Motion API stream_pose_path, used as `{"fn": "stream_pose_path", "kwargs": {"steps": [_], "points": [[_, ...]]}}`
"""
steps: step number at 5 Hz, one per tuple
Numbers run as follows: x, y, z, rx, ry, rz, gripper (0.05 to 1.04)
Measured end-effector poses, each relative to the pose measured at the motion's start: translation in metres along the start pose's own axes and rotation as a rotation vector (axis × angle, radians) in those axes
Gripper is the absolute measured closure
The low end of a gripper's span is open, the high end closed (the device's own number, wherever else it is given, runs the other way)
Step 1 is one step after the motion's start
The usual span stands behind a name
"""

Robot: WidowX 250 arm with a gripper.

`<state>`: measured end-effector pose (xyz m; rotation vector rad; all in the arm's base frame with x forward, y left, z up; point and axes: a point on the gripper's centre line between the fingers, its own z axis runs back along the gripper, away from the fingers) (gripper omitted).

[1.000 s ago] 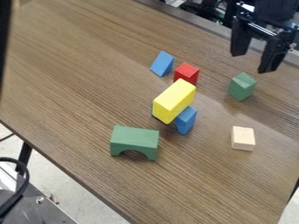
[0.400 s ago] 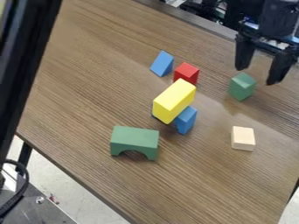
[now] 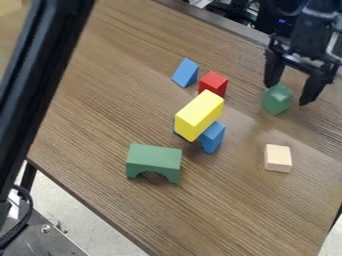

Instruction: Put the green cube on top of the yellow block

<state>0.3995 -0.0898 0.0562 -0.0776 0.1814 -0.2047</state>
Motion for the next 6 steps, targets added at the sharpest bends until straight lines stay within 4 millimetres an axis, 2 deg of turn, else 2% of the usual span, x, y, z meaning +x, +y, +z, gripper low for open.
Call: {"fn": "stream_pose_path", "kwargs": {"steps": [1,2,3,4,5,6], "points": [[0.010,0.004,-0.003,0.020,-0.013,0.019,0.085],[0.012,0.007,-0.014,0.027,0.023,0.027,0.085],[0.013,0.008,-0.011,0.033,0.016,0.032,0.110],[0.012,0.008,-0.019,0.029,0.045,0.018,0.378],[0.013,0.007,-0.019,0.023,0.039,0.005,0.520],[0.012,0.006,-0.021,0.015,0.042,0.003,0.520]]}}
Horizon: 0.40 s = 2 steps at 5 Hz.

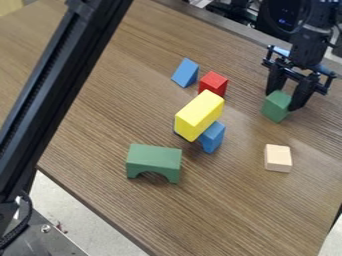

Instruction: Put the green cube on top of the yellow block

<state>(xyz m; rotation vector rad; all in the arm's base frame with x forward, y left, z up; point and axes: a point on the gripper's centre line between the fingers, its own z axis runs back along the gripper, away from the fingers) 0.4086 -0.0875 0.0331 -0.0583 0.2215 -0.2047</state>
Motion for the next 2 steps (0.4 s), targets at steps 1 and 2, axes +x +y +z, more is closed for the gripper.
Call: {"fn": "stream_pose_path", "kwargs": {"steps": [1,2], "points": [[-0.015,0.000,0.002,-0.028,0.022,-0.035,0.520],[-0.046,0.013,0.039,-0.042,-0.057,-0.050,0.520]]}}
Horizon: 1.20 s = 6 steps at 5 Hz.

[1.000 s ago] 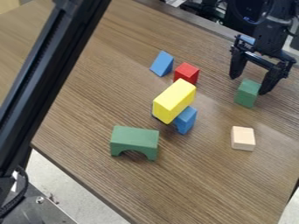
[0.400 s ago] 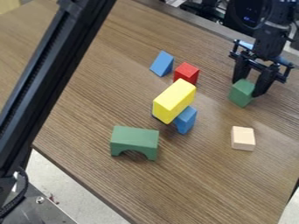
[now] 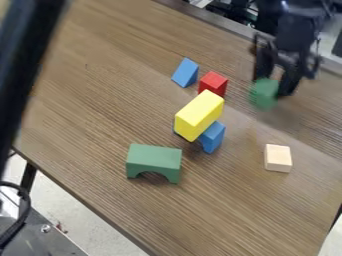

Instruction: Put the green cube on top of the yellow block

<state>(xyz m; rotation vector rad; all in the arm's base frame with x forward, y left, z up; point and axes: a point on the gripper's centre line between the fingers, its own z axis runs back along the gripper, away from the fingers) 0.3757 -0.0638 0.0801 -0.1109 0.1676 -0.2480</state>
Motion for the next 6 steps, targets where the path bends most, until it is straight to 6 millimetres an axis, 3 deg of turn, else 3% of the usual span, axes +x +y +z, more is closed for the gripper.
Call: {"fn": "stream_pose_path", "kwargs": {"steps": [1,3,4,6], "points": [[-0.041,0.015,0.036,0.002,-0.075,0.027,0.520],[-0.080,0.035,0.020,0.013,0.055,0.070,0.521],[-0.095,0.033,0.019,0.021,0.074,0.079,0.521],[-0.108,0.022,0.019,0.014,0.066,0.052,0.520]]}}
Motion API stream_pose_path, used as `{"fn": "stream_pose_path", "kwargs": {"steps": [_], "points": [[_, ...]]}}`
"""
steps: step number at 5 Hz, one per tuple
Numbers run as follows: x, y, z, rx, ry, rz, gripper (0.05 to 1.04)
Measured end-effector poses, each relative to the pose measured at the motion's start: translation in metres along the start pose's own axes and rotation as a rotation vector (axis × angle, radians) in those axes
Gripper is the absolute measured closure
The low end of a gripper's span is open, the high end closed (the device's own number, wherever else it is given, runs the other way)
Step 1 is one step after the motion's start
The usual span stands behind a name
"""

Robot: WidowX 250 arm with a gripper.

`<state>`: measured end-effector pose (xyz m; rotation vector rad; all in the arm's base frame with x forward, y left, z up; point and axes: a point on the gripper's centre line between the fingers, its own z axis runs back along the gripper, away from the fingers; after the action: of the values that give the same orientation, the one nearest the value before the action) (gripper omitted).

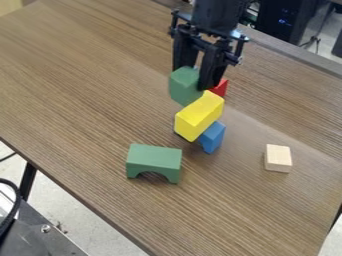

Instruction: Put the green cube on top of the yellow block

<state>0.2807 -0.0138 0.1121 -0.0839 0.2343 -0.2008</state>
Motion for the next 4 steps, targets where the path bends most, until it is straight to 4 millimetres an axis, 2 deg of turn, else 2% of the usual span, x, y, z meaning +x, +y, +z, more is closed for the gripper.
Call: {"fn": "stream_pose_path", "kwargs": {"steps": [2,4], "points": [[0.009,-0.016,-0.002,0.003,-0.062,-0.032,0.520],[0.023,-0.014,-0.006,0.006,-0.050,-0.012,0.520]]}}
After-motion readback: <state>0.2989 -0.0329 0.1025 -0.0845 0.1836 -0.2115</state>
